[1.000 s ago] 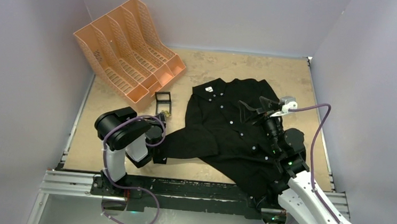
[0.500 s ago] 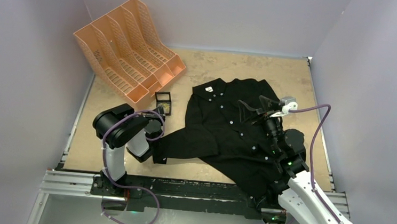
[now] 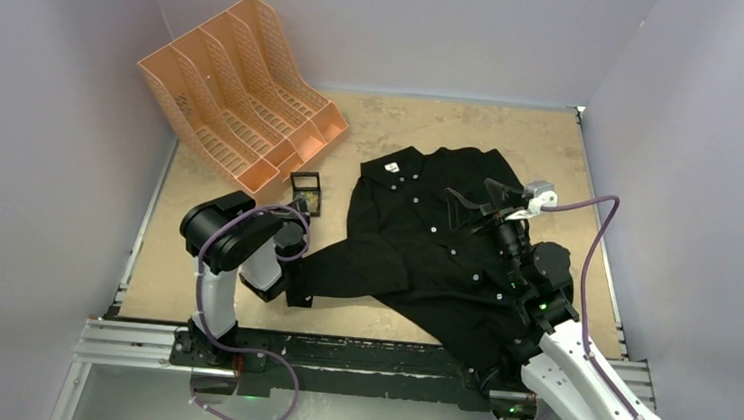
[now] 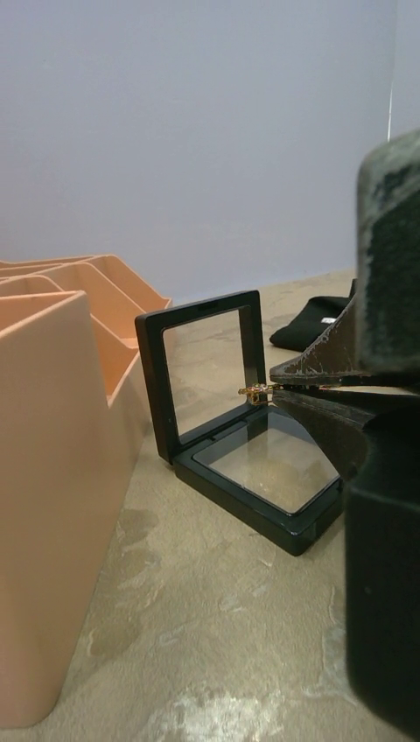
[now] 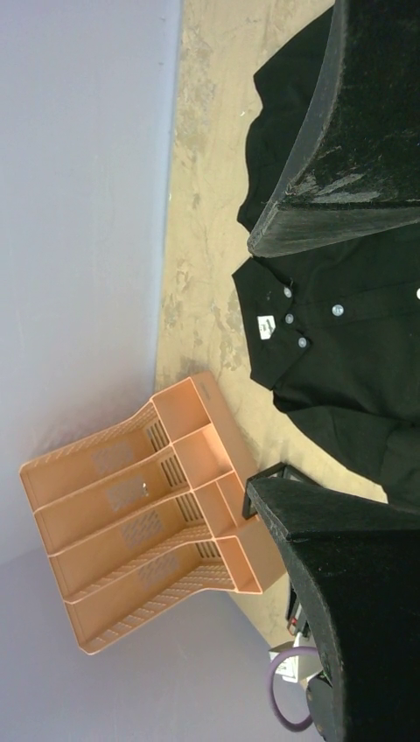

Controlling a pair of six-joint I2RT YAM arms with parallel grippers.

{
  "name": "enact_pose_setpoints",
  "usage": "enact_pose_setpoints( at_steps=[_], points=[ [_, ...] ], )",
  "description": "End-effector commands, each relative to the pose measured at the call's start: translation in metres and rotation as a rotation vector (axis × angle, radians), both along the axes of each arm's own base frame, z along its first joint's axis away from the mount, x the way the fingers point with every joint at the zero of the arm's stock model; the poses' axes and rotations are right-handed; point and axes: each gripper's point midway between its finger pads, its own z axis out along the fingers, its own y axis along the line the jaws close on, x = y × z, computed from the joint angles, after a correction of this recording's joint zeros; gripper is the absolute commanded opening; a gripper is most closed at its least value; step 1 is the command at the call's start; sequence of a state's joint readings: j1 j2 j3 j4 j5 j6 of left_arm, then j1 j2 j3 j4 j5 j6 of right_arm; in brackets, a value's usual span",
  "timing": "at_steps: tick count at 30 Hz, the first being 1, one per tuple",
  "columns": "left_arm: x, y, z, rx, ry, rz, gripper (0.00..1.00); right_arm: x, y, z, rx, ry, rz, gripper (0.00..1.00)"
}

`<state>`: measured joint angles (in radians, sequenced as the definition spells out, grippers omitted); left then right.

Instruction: Remove the brooch from the garment

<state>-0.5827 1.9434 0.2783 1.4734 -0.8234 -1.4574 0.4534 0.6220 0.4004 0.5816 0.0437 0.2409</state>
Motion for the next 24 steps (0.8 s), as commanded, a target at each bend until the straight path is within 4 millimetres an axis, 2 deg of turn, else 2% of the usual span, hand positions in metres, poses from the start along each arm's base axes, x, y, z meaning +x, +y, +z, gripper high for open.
enact_pose_setpoints(
  at_steps=[1,24],
  points=[
    [0.006,0.004,0.062,-0.184,-0.251,0.034,0.0,-0.002,0.003,0.01,-0.003,-0.048,0.015,0.98],
    [0.014,0.004,0.052,-0.209,-0.24,0.041,0.0,-0.005,0.006,0.012,-0.008,-0.063,0.039,0.98]
  ],
)
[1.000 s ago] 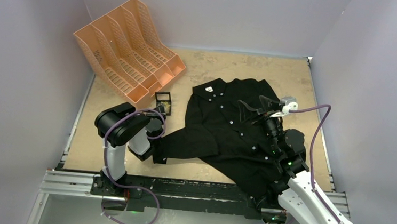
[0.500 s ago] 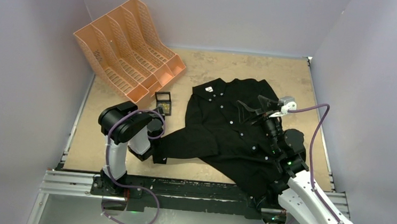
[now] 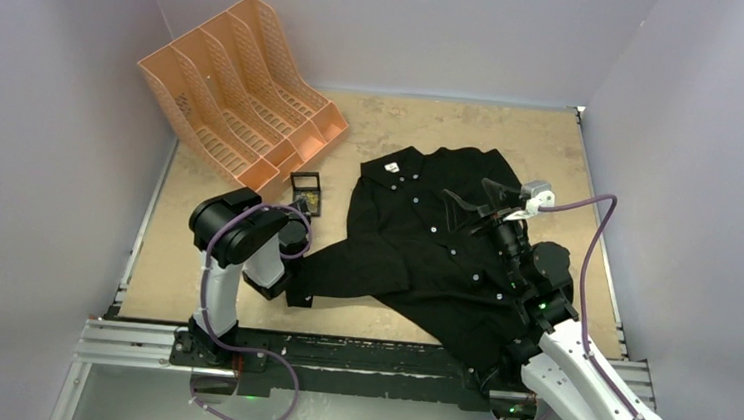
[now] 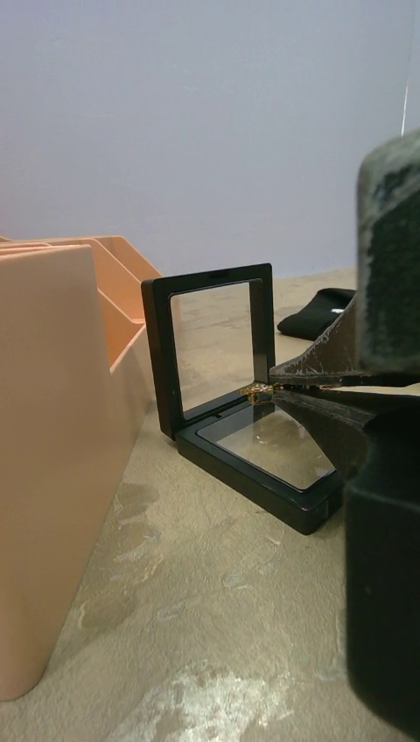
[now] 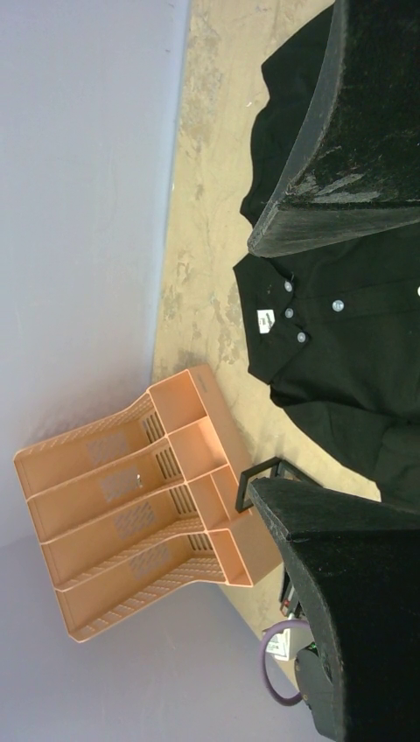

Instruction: Remove the brooch from the garment

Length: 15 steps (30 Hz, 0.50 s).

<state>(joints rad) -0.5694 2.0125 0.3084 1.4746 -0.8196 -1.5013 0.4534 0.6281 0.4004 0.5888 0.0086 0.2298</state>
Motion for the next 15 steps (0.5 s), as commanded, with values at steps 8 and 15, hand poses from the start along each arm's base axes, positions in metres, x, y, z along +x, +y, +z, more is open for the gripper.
enact_pose_setpoints(
  at_steps=[8,15],
  points=[
    [0.0072,0.0043,0.0641,-0.186,-0.257,0.037,0.0,-0.0025,0.001,0.0123,0.007,-0.053,0.007,0.98],
    [0.0062,0.0062,0.0643,-0.191,-0.258,0.042,0.0,-0.0031,0.001,0.0129,0.009,-0.054,0.008,0.98]
  ],
)
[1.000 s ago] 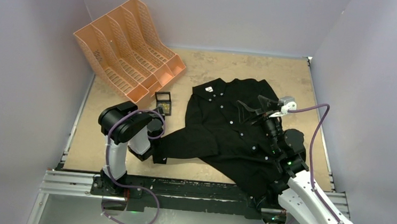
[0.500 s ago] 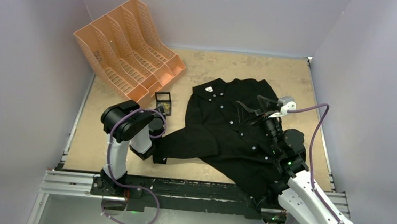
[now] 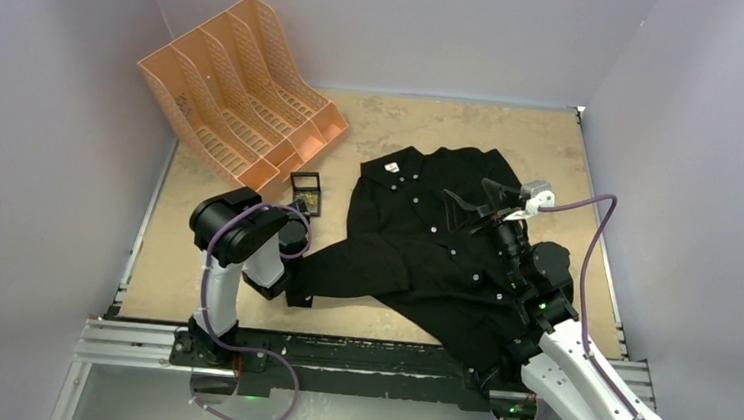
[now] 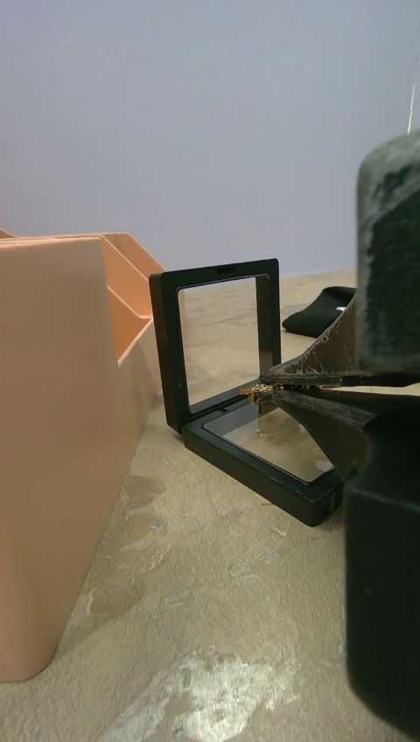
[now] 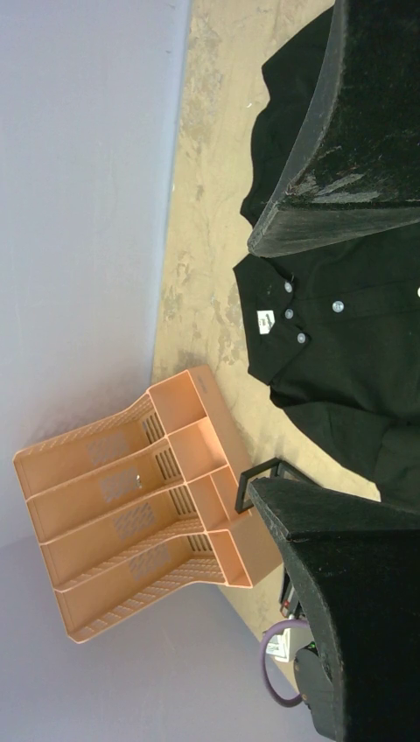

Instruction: Remove the brooch from the garment

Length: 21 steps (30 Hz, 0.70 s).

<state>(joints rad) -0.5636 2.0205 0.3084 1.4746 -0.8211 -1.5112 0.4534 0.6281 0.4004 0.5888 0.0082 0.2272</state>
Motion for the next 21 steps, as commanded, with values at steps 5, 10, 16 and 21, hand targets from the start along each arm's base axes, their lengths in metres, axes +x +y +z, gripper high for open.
enact_pose_setpoints(
  at_steps=[5,10,16,21],
  points=[
    [0.0055,0.0036,0.065,-0.188,-0.259,0.032,0.0,-0.0035,0.0007,0.013,0.012,-0.053,0.008,0.98],
    [0.0059,0.0017,0.0612,-0.199,-0.253,0.024,0.0,-0.0036,0.0006,0.0135,0.012,-0.053,0.008,0.98],
    [0.0045,0.0027,0.061,-0.193,-0.249,0.025,0.0,-0.0042,0.0006,0.0138,0.012,-0.054,0.008,0.98],
    [0.0035,0.0028,0.064,-0.19,-0.253,0.021,0.11,-0.0051,0.0001,0.0154,0.014,-0.058,0.008,0.98]
  ],
)
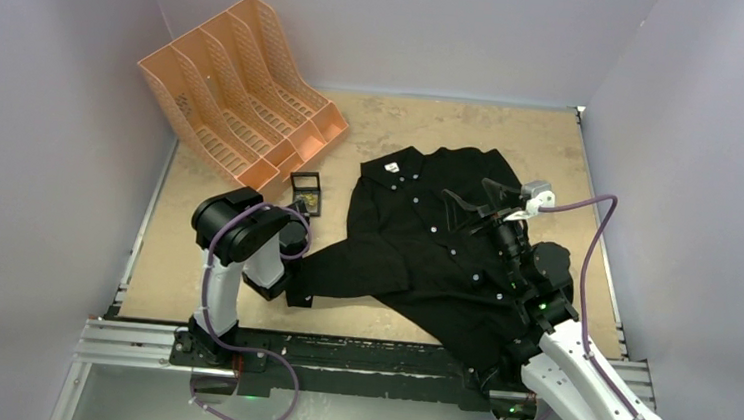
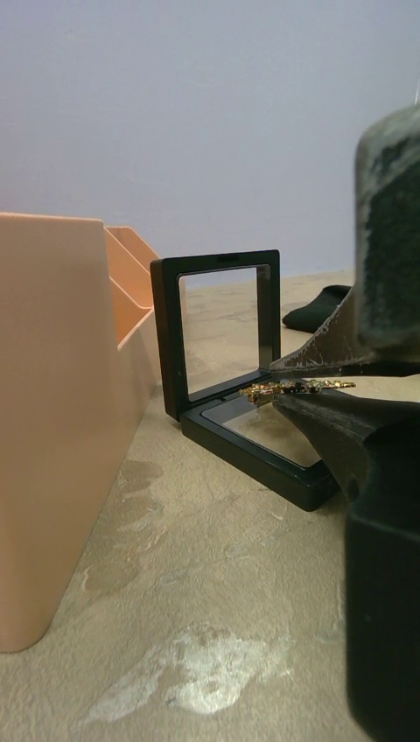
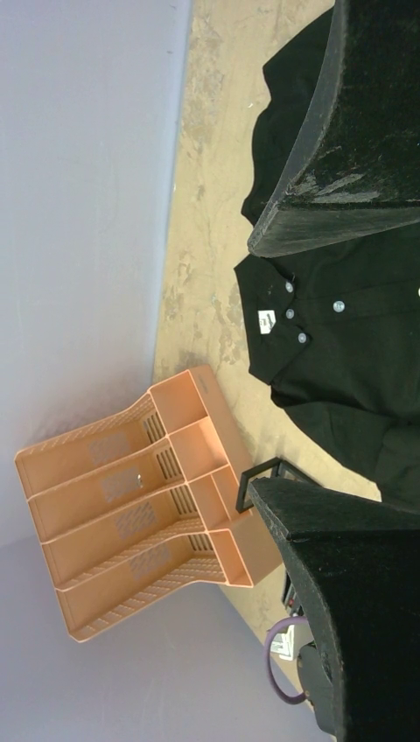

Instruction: Remove the brooch from the garment

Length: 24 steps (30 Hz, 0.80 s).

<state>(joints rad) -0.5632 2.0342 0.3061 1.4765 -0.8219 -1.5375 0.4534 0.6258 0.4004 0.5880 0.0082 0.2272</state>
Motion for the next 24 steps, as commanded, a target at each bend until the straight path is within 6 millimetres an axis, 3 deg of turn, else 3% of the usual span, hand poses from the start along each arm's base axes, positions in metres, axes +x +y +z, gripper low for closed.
enact_pose_setpoints(
  at_steps=[1,5,24],
  points=[
    [0.004,0.002,0.068,-0.173,-0.259,0.018,0.12,-0.005,0.001,0.015,0.014,-0.057,0.01,0.98],
    [0.003,0.002,0.068,-0.173,-0.255,0.01,0.21,-0.006,0.0,0.018,0.014,-0.06,0.01,0.98],
    [-0.011,0.006,0.072,-0.176,-0.247,-0.013,0.4,-0.016,-0.001,0.028,0.02,-0.088,0.019,0.98]
  ],
)
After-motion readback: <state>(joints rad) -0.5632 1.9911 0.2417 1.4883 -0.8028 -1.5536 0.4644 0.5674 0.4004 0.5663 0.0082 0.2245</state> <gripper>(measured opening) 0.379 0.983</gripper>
